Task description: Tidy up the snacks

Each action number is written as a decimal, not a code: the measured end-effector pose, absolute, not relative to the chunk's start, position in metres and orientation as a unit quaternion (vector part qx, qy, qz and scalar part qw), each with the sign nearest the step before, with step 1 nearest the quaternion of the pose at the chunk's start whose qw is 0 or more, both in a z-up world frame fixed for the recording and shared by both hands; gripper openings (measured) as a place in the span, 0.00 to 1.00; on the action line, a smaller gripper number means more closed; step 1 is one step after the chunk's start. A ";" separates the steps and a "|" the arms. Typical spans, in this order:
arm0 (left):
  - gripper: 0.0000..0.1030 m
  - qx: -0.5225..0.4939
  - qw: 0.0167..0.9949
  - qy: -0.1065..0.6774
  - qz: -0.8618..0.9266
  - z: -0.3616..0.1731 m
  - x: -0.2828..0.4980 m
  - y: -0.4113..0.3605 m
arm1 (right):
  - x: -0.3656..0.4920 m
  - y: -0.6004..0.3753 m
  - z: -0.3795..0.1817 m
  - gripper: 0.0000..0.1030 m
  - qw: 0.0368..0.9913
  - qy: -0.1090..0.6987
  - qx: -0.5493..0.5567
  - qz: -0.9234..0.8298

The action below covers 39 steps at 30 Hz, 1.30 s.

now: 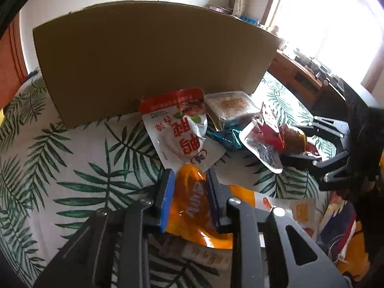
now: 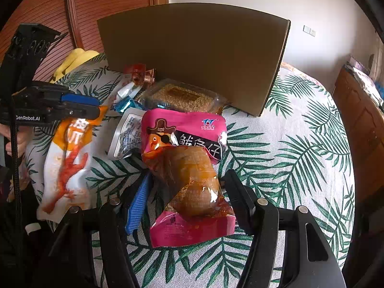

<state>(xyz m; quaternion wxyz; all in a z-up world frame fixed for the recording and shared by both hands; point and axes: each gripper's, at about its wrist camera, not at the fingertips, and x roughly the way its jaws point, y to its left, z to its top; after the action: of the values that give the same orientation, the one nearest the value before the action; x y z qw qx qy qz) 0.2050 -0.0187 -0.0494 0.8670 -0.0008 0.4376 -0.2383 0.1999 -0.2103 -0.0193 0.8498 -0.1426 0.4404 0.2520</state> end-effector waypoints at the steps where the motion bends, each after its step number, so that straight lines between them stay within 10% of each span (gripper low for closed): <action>1: 0.24 -0.004 0.868 0.438 -0.233 -0.049 0.205 -0.018 | 0.200 -0.210 -0.019 0.62 0.850 0.441 -0.142 0.252; 25: 0.11 0.015 0.897 0.411 -0.162 -0.028 0.236 0.053 | 0.200 -0.211 -0.019 0.62 0.850 0.440 -0.142 0.252; 32: 0.46 -0.012 0.892 0.416 -0.177 -0.033 0.223 0.056 | 0.200 -0.211 -0.020 0.62 0.850 0.440 -0.142 0.252; 39: 0.47 -0.077 0.899 0.400 -0.160 -0.029 0.188 0.064 | 0.200 -0.211 -0.019 0.62 0.850 0.440 -0.143 0.252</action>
<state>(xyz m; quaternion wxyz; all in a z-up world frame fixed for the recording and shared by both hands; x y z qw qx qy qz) 0.1882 0.0641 -0.0285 0.8992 -0.0766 0.4001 -0.1599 0.2002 -0.2109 -0.0195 0.8502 -0.1425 0.4396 0.2520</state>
